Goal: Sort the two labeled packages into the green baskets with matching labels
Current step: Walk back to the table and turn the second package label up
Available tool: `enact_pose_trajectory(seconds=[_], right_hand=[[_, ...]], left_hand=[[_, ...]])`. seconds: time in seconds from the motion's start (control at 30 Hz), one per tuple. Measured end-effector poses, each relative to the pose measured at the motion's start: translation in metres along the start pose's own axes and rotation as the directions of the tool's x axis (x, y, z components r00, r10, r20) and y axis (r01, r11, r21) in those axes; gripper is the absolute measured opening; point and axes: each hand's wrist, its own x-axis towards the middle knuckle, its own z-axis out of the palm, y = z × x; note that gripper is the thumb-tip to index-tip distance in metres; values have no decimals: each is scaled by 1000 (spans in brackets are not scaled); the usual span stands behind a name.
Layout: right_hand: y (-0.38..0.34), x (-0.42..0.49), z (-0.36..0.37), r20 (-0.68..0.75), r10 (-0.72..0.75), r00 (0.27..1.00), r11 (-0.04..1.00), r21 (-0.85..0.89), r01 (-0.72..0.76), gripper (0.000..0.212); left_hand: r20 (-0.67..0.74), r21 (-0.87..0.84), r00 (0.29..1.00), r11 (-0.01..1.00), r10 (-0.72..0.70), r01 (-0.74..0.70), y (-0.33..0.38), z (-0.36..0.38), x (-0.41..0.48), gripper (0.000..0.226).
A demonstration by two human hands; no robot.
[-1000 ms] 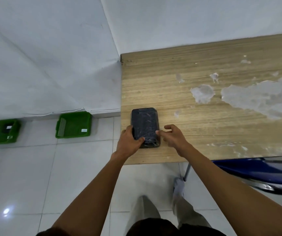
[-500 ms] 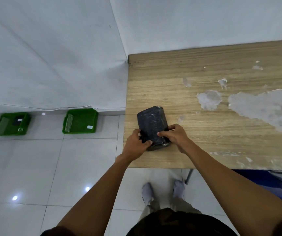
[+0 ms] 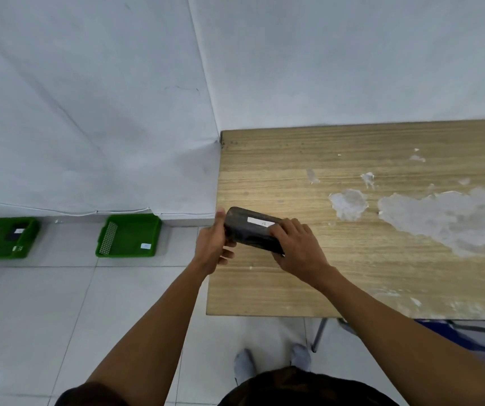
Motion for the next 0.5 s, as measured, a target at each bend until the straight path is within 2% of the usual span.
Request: enact_pose_trajectory(seconds=[0.17,0.37,0.5], right_hand=[[-2,-15,6,-4,-85,996,993,-85,84,43],[-5,-36,18,84,-146,986,984,-91,154,38],[-7,-50,26,224,-144,964,977,-124,174,36]], left_hand=[[42,42,999,999,-18,16,-25,-6,1,41],[111,179,994,983,11,-31,-62,-8,-2,37],[104,312,990,942,94,-122,-81,-7,-1,33]])
